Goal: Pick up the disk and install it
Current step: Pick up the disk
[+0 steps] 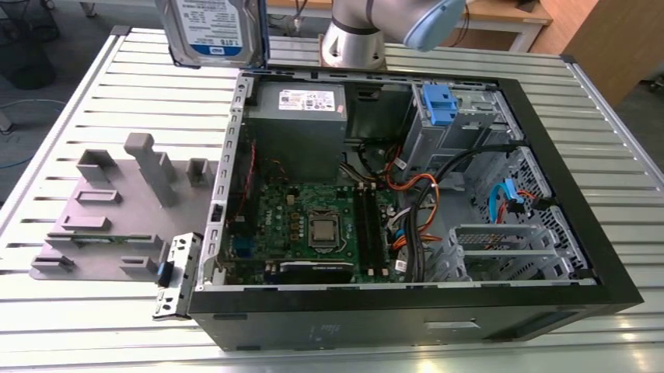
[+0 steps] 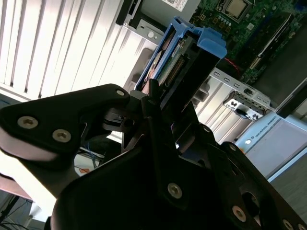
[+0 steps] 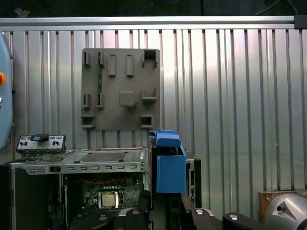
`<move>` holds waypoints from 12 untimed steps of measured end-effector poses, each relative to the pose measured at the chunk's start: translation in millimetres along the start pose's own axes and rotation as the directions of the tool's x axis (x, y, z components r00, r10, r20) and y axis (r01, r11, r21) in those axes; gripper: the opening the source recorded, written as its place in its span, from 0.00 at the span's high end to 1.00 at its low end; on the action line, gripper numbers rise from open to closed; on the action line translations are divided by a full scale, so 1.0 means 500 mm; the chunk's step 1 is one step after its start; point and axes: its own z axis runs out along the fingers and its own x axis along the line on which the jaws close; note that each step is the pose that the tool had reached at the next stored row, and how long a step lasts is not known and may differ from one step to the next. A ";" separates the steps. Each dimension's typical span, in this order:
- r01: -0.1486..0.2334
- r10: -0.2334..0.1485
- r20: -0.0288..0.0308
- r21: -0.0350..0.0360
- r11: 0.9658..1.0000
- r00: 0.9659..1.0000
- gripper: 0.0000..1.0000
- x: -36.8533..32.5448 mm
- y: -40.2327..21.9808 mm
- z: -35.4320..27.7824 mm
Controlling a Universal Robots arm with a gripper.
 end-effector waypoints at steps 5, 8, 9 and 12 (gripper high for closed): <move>0.000 0.000 0.000 -0.001 1.000 1.000 0.65 -0.003 -0.028 0.005; 0.000 0.000 0.000 -0.001 1.000 1.000 0.65 -0.004 -0.046 0.008; 0.000 0.000 0.000 -0.001 1.000 1.000 0.65 -0.005 -0.052 0.009; 0.000 0.000 0.000 -0.002 1.000 1.000 0.65 -0.007 -0.071 0.012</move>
